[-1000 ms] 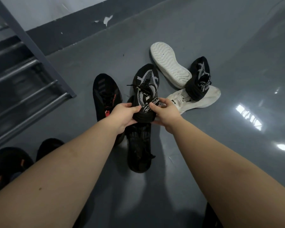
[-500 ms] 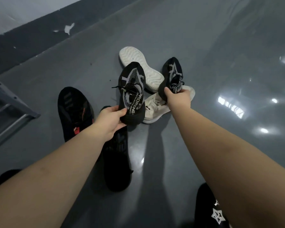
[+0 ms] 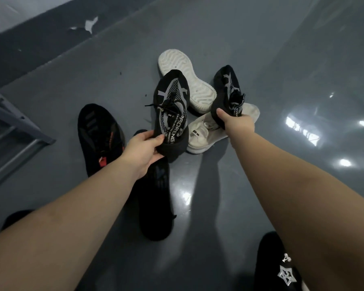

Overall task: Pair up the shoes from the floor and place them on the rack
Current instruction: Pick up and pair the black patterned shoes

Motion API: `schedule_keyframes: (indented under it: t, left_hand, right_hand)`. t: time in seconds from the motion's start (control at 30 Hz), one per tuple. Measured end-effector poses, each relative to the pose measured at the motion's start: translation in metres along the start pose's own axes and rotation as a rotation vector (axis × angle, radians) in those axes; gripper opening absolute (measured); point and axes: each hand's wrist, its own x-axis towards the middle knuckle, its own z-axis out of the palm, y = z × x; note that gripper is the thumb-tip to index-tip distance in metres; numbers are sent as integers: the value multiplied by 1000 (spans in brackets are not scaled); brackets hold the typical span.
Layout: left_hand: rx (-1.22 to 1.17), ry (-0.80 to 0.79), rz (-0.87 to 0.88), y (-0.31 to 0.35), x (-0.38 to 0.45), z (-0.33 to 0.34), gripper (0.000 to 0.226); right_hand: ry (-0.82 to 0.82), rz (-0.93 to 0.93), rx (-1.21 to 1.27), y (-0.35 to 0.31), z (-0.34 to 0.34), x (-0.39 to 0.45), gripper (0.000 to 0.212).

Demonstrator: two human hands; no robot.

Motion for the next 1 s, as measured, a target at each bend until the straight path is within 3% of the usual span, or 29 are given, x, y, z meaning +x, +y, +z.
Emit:
schedule_keyframes:
  t: [0.27, 0.57, 0.77, 1.0]
  left_hand:
    - [-36, 147, -18, -23, -102, -56, 38]
    - [-197, 370, -142, -114, -205, -125, 37]
    - [-202, 344, -227, -148, -241, -137, 34]
    - [-220, 318, -211, -157, -260, -140, 34]
  right_hand:
    - [-149, 15, 269, 26, -3, -119, 54]
    - [-322, 80, 226, 128, -2, -278, 36]
    - [-344, 30, 31, 169, -15, -319, 64]
    - [-417, 186, 181, 167, -24, -318, 83]
